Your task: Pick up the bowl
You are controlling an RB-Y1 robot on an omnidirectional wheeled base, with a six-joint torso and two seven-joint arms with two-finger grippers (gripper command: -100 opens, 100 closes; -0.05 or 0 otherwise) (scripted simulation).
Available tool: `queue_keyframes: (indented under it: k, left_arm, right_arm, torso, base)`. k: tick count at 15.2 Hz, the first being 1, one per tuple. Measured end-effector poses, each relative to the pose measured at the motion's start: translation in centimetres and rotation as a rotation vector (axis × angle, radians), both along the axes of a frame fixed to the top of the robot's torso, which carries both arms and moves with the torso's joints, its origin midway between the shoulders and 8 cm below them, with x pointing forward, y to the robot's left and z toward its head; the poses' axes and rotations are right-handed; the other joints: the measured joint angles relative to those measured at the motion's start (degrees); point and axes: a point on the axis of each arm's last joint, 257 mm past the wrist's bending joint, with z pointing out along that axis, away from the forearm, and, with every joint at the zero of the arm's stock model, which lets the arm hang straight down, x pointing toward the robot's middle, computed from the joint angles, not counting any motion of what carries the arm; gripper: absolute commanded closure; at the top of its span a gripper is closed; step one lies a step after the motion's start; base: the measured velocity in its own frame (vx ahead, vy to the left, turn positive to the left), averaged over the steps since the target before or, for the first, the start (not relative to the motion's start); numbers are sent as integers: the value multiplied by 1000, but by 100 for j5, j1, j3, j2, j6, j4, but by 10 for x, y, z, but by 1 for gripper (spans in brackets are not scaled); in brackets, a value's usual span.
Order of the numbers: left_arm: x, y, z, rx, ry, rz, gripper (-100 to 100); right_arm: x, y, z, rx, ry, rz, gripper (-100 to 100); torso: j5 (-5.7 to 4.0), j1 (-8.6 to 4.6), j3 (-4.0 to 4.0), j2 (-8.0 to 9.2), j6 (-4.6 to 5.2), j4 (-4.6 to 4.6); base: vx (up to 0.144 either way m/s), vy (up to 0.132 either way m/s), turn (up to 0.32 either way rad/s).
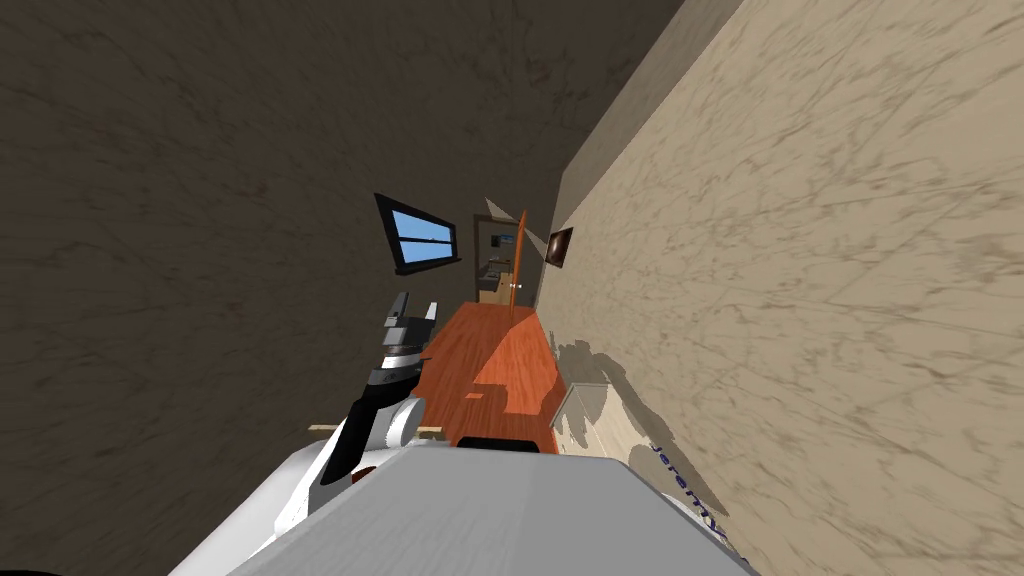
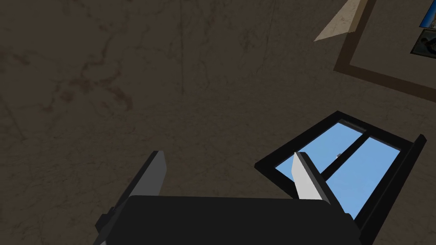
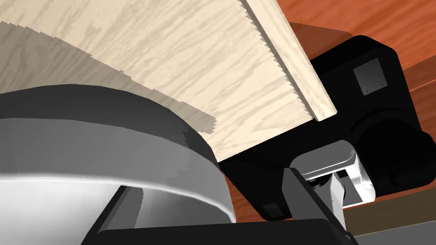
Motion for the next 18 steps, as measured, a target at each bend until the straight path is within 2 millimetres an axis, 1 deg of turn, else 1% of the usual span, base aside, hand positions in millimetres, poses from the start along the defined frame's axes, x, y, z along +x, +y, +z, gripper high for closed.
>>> queue_keyframes:
  k: [1,2,5,6,10,11,12,13,14,16,17,18]
  left_arm:
    - [0,0,0,0,0,0,0]
    - [0,0,0,0,0,0,0]
    - [0,0,0,0,0,0,0]
    - [0,0,0,0,0,0,0]
    - [0,0,0,0,0,0,0]
    - [0,0,0,0,0,0,0]
    - [0,0,0,0,0,0,0]
    - [0,0,0,0,0,0,0]
    - [0,0,0,0,0,0,0]
    - [0,0,0,0,0,0,0]
    - [0,0,0,0,0,0,0]
    - [0,0,0,0,0,0,0]
  right_arm:
    - [-13,-4,2,-6,8,-16,-100]
    - [-17,-12,4,-17,5,-23,-100]
    - [-16,-32,14,-63,-23,-12,-100]
    - [-16,-34,15,-68,-25,-10,100]
    - [-15,-35,15,-72,-25,-2,100]
    - [-15,-35,15,-73,-25,-1,100]
    - [0,-37,15,-79,-40,15,100]
    - [21,-39,14,-85,-56,34,100]
    - [35,-40,16,-84,-69,44,100]
    - [51,-31,13,-65,-75,54,100]
    - [56,-25,9,-51,-70,50,100]
    - [68,-24,9,-51,-77,59,100]
  torso:
    - [0,-4,0,1,-2,0]
    - [0,-9,3,7,-5,2]
    - [-2,-13,15,26,-6,7]
    - [-3,-13,16,28,-5,7]
    - [-12,-20,18,31,8,8]
    - [-13,-22,19,32,9,9]
    - [-12,-25,27,49,16,11]
    - [-11,-28,37,65,16,16]
    - [-10,-31,41,69,11,20]
    - [-20,-29,34,53,8,19]
    - [-22,-28,28,44,13,16]
    - [-13,-33,31,53,23,14]
  base:
    - [33,-1,-40]
    - [10,-3,-7]
    - [-6,-3,2]
    - [0,0,0]
    - [0,-1,7]
    - [-87,-14,-274]
    - [-133,-23,-338]
    - [-107,-23,-119]
    - [-67,-23,41]
    - [-16,-14,41]
    - [-65,-26,-243]
    - [-113,-31,-323]
